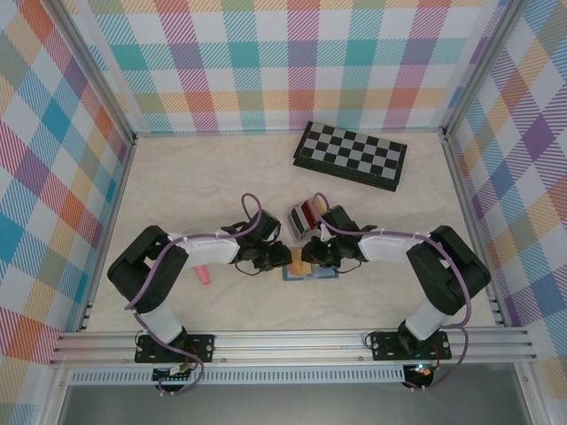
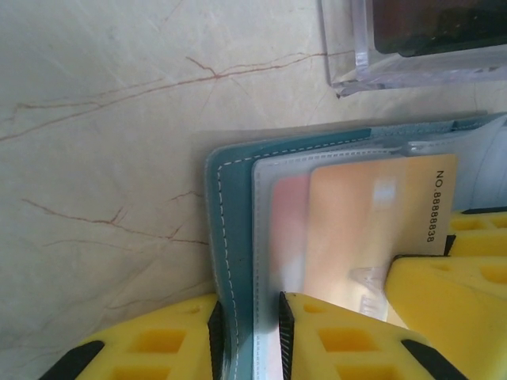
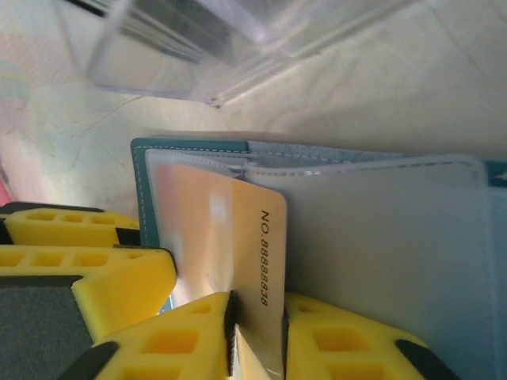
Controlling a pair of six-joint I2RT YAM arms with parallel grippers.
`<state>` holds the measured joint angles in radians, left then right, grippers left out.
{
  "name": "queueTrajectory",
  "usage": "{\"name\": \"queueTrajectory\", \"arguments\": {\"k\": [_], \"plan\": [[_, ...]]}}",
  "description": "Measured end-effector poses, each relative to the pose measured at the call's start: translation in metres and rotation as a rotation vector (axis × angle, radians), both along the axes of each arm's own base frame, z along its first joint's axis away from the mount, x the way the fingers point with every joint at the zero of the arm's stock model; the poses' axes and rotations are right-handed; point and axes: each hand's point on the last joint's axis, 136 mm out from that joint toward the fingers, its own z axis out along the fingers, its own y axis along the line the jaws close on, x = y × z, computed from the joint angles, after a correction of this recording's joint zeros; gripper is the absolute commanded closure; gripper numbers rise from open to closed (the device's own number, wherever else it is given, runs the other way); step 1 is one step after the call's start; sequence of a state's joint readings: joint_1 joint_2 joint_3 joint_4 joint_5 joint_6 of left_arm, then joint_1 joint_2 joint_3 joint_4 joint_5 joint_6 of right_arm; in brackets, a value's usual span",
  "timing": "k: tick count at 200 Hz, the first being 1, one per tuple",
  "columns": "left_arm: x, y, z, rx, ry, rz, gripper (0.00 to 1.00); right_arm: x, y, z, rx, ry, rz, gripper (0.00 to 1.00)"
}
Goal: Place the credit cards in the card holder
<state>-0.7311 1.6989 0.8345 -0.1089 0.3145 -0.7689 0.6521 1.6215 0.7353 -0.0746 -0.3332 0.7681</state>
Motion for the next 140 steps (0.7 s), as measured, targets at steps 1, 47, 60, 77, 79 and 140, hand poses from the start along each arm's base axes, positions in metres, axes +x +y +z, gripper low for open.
{"name": "queueTrajectory", "arguments": {"k": [1, 47, 60, 77, 79, 140], "plan": [[0.000, 0.000, 0.000, 0.000, 0.000, 0.000, 0.75, 0.000, 0.000, 0.000, -0.002, 0.001, -0.002, 0.71], [0.000, 0.000, 0.000, 0.001, -0.001, 0.000, 0.77, -0.009, -0.011, 0.003, -0.064, 0.007, -0.011, 0.71], [0.000, 0.000, 0.000, 0.001, -0.001, 0.000, 0.78, -0.010, -0.013, 0.002, -0.073, 0.012, -0.013, 0.79], [0.000, 0.000, 0.000, 0.001, -0.001, 0.000, 0.78, -0.011, -0.013, 0.000, -0.079, 0.017, -0.014, 0.85], [0.000, 0.000, 0.000, 0.001, -0.001, 0.000, 0.78, -0.011, -0.013, 0.000, -0.079, 0.019, -0.015, 0.85], [0.000, -0.001, 0.000, -0.002, -0.003, 0.000, 0.72, -0.011, -0.005, 0.001, -0.045, 0.045, 0.001, 0.84]]}}
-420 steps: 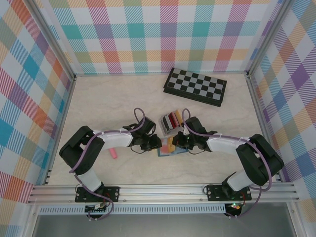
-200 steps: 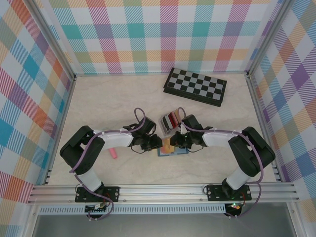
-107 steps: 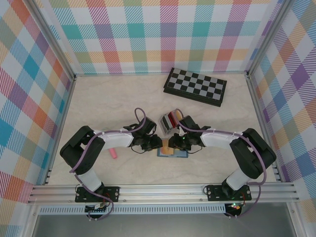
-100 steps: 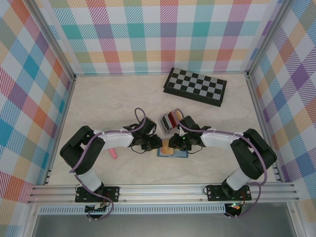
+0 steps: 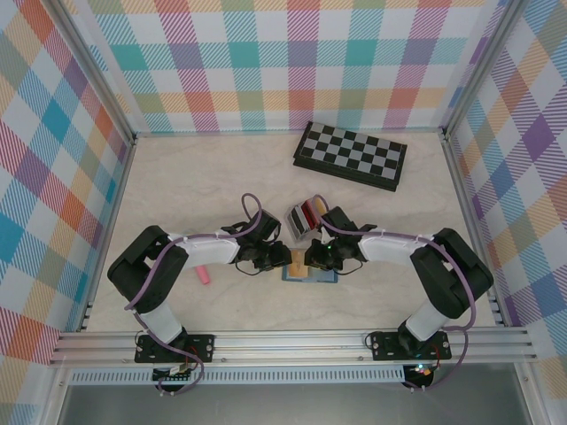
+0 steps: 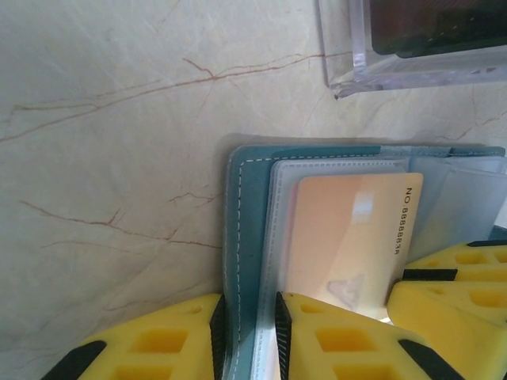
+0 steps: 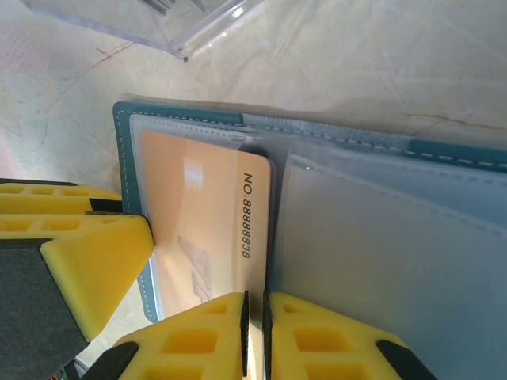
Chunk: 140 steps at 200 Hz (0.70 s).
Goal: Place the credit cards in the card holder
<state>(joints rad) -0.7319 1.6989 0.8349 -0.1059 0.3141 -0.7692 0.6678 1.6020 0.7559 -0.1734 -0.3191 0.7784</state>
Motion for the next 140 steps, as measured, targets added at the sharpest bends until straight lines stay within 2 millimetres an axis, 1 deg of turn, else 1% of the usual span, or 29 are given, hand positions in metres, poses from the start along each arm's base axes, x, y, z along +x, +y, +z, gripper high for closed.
{"name": "queueTrajectory", "arguments": {"k": [41, 65, 84, 111, 140], "plan": [[0.000, -0.002, 0.001, -0.008, -0.001, -0.004, 0.67, -0.002, 0.007, 0.003, 0.032, 0.017, 0.011, 0.83], [0.000, -0.002, 0.001, -0.011, -0.002, -0.005, 0.65, 0.000, 0.010, 0.003, 0.041, 0.024, 0.015, 0.82], [0.000, -0.003, 0.002, -0.012, -0.004, -0.006, 0.65, 0.000, 0.010, 0.002, 0.037, 0.027, 0.015, 0.80], [-0.001, -0.002, 0.000, -0.007, -0.001, -0.006, 0.70, 0.002, 0.004, 0.003, -0.008, 0.014, 0.010, 0.76], [-0.001, -0.001, -0.002, 0.004, 0.001, -0.003, 0.74, 0.001, -0.010, 0.008, -0.088, -0.027, 0.011, 0.77]]}}
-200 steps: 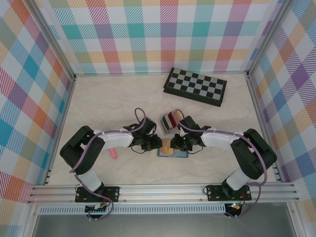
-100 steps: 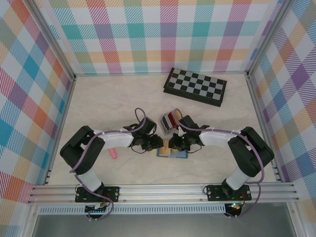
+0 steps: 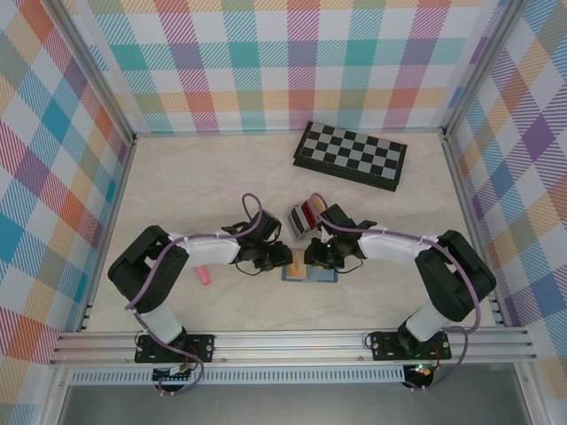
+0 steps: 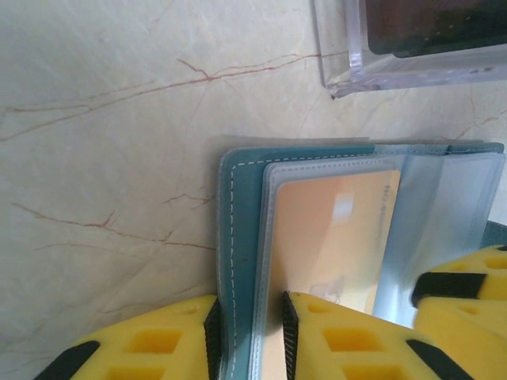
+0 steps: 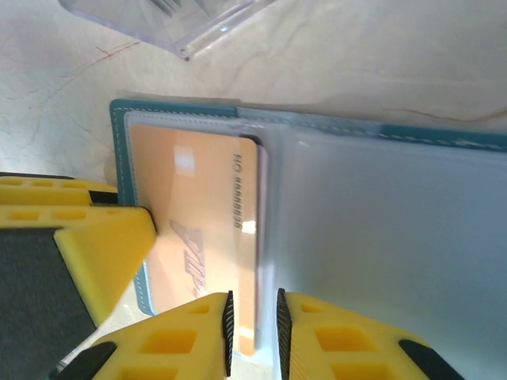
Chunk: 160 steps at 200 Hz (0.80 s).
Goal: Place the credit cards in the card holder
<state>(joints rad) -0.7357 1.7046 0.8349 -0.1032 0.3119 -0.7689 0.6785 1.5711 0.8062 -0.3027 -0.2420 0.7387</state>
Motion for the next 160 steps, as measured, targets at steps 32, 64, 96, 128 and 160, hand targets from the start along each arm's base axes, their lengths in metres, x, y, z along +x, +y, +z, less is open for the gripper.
{"name": "queueTrajectory", "arguments": {"k": [32, 64, 96, 128, 160], "plan": [[0.000, 0.000, 0.000, -0.001, 0.000, 0.000, 0.76, -0.004, -0.017, -0.010, -0.097, 0.003, 0.003, 0.79], [0.001, -0.001, 0.000, -0.005, -0.002, -0.001, 0.77, -0.002, -0.036, -0.013, -0.214, -0.012, -0.003, 0.79], [0.001, -0.001, 0.000, -0.005, -0.002, -0.001, 0.74, 0.000, -0.049, -0.006, -0.289, -0.041, 0.020, 0.71], [0.001, -0.003, 0.003, -0.010, -0.011, -0.003, 0.66, 0.016, -0.044, 0.034, -0.275, -0.146, 0.049, 0.64], [-0.002, 0.006, 0.015, 0.031, -0.040, 0.016, 0.56, 0.051, -0.020, 0.091, -0.223, -0.311, 0.102, 0.63]]}}
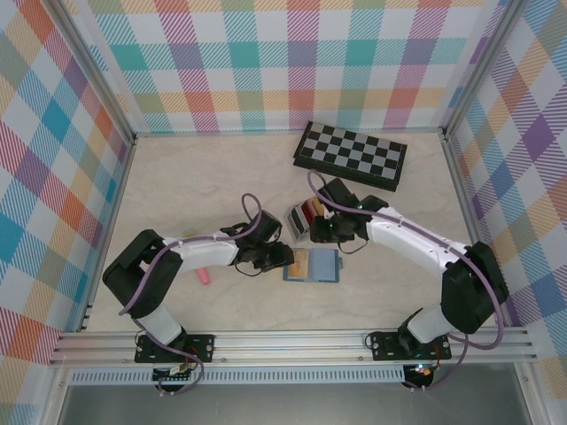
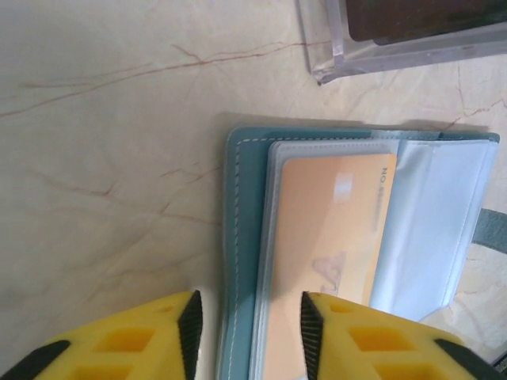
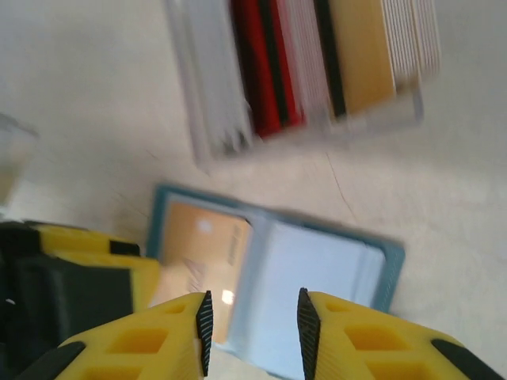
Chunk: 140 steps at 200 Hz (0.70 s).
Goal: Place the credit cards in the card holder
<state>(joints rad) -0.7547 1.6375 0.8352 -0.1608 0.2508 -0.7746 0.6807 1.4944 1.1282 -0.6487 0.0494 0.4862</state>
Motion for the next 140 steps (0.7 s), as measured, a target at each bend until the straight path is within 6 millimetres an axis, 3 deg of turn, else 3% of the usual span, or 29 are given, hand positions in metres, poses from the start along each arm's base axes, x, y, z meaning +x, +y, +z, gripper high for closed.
{"name": "queueTrajectory", "arguments": {"k": [23, 53, 88, 140], "plan": [[0.006, 0.012, 0.018, 0.027, -0.053, 0.057, 0.53, 0.023, 0.015, 0.012, -0.022, -0.042, 0.039, 0.63], [0.014, 0.038, 0.036, 0.031, -0.111, 0.161, 0.49, 0.045, 0.030, -0.009, -0.127, -0.028, 0.069, 0.61], [0.015, 0.076, 0.033, 0.056, -0.126, 0.283, 0.45, 0.056, 0.037, -0.033, -0.249, -0.005, 0.106, 0.61], [0.014, 0.093, 0.036, 0.053, -0.144, 0.341, 0.43, 0.072, 0.052, -0.040, -0.341, -0.035, 0.139, 0.61]]}}
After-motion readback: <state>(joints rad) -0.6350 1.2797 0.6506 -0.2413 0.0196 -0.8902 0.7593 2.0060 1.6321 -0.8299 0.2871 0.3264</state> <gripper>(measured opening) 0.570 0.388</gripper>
